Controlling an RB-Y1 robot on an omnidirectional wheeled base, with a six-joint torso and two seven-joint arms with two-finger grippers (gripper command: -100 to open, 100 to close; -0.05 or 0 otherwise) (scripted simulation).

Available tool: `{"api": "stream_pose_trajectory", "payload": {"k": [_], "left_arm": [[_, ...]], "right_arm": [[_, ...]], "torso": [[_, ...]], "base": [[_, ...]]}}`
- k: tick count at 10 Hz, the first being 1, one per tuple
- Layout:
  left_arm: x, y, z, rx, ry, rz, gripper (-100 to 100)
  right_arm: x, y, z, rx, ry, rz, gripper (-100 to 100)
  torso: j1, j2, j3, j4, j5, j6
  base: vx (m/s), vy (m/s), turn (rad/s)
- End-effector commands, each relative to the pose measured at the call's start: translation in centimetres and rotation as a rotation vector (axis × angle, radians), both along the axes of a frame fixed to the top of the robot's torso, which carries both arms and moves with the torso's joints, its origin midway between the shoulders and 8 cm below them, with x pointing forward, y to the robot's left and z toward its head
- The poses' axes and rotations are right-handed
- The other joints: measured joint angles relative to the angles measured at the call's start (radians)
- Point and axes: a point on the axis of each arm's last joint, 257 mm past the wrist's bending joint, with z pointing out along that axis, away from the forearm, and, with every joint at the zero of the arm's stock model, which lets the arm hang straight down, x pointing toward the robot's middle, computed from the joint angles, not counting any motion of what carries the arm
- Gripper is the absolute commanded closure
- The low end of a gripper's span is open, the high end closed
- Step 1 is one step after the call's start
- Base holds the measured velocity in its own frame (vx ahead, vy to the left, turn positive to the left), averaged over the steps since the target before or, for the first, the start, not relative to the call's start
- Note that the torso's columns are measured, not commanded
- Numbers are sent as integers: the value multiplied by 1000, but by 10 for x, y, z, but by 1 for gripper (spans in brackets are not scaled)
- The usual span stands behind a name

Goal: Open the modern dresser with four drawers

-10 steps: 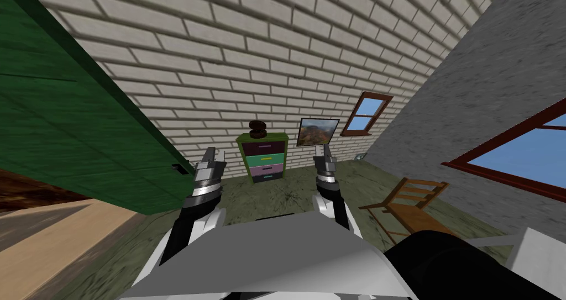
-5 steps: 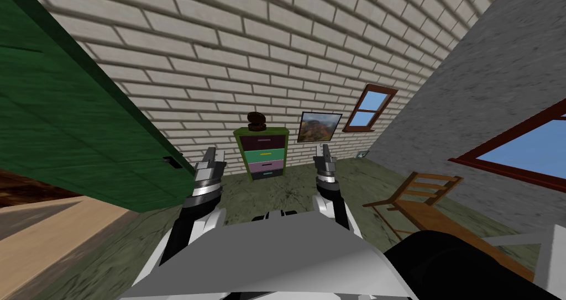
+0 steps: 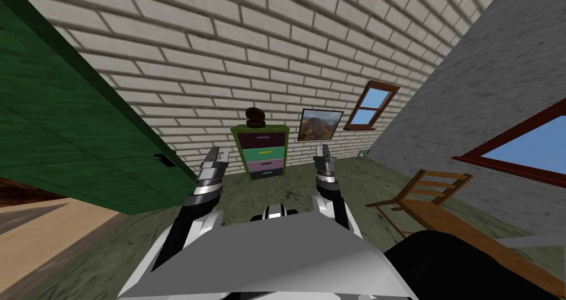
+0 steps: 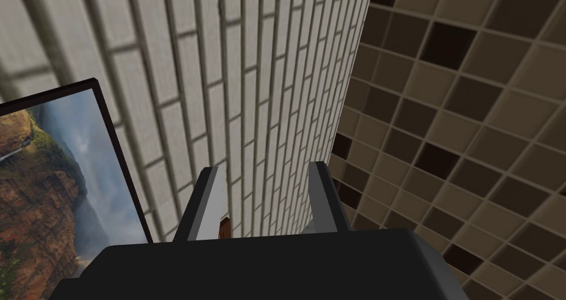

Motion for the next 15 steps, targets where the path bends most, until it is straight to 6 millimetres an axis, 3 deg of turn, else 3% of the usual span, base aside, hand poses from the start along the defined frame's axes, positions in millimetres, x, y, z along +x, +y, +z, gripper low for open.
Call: {"api": "stream_pose_trajectory", "payload": {"k": [1,15], "left_arm": [[13,-2,-13,33,64,-10,-100],[61,14,-74,-14,317,36,-100]], "right_arm": [[0,0,0,0,0,0,0],[0,0,0,0,0,0,0]], "torso": [[0,0,0,0,0,0],[1,1,1,1,0,0]], "base": [[145,-12,-25],[109,0,-20]]}}
